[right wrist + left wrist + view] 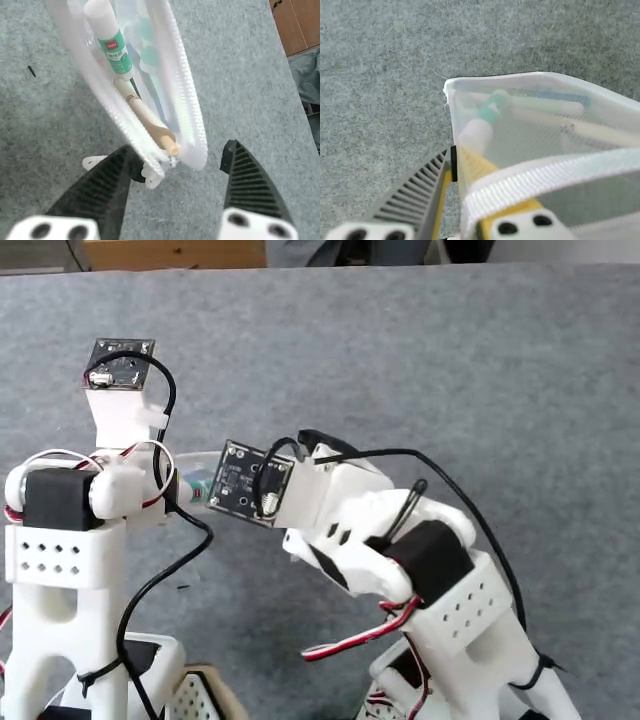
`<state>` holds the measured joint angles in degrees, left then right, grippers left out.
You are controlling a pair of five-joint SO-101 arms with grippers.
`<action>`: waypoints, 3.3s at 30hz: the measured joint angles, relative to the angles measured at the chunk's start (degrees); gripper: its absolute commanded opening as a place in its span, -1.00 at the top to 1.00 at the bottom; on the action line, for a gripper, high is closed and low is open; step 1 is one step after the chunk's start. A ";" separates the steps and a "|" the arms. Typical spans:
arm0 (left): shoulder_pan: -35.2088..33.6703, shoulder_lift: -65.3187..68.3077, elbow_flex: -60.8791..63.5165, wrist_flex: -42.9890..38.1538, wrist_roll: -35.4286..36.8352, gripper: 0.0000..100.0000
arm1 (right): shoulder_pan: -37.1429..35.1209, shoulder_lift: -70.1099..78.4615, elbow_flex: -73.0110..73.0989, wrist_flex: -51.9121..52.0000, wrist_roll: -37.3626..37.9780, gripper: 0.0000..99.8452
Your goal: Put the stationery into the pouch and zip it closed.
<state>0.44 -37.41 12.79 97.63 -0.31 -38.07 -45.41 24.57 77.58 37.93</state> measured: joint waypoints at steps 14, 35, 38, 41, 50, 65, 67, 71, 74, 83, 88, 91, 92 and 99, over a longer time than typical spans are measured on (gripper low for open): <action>0.00 0.00 0.00 0.00 0.00 0.94 | 0.35 -0.53 5.80 -9.85 0.44 0.98; 0.00 0.35 -17.76 2.81 0.00 0.25 | 15.91 -0.35 1.05 -10.20 -15.74 0.98; 0.09 0.35 -20.40 2.81 0.00 0.18 | 18.81 -0.35 0.88 -9.05 -16.79 0.98; 0.09 -0.97 -24.70 2.81 0.00 0.18 | 19.16 -0.44 0.35 -7.65 -16.70 0.98; 0.18 -2.55 -15.30 2.81 0.00 0.20 | 20.13 -0.35 -0.70 -7.56 -21.63 0.98; 0.26 -2.55 4.92 -4.31 -0.09 0.20 | 2.11 2.99 -13.01 -7.38 -40.88 0.98; 1.41 -2.55 4.92 -4.31 -0.09 0.20 | 1.93 5.89 -14.59 -6.59 -43.52 0.98; 1.76 -2.55 4.92 -4.57 -0.09 0.20 | 1.85 10.02 -15.91 -2.46 -44.75 0.98; 1.85 -2.55 4.92 -4.66 -0.09 0.20 | 1.76 10.46 -16.44 0.79 -44.92 0.98; 2.64 -2.55 4.92 -5.63 -0.35 0.20 | -1.32 10.02 -17.67 3.69 -41.58 0.98; 5.36 -2.73 5.98 -5.54 -0.44 0.20 | -3.34 10.81 -20.13 4.40 -41.23 0.98; 5.36 -3.08 6.24 -5.54 -0.35 0.20 | -3.52 10.90 -21.10 4.48 -40.09 0.98; 5.54 -3.69 6.68 -5.63 -0.35 0.20 | -3.52 10.90 -21.19 4.84 -38.68 0.98; 3.87 -5.63 6.68 -5.45 -0.35 0.20 | -4.04 10.20 -20.13 9.67 -25.49 0.98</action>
<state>4.31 -43.03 19.47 92.18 -0.66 -42.11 -35.21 4.44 87.25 12.44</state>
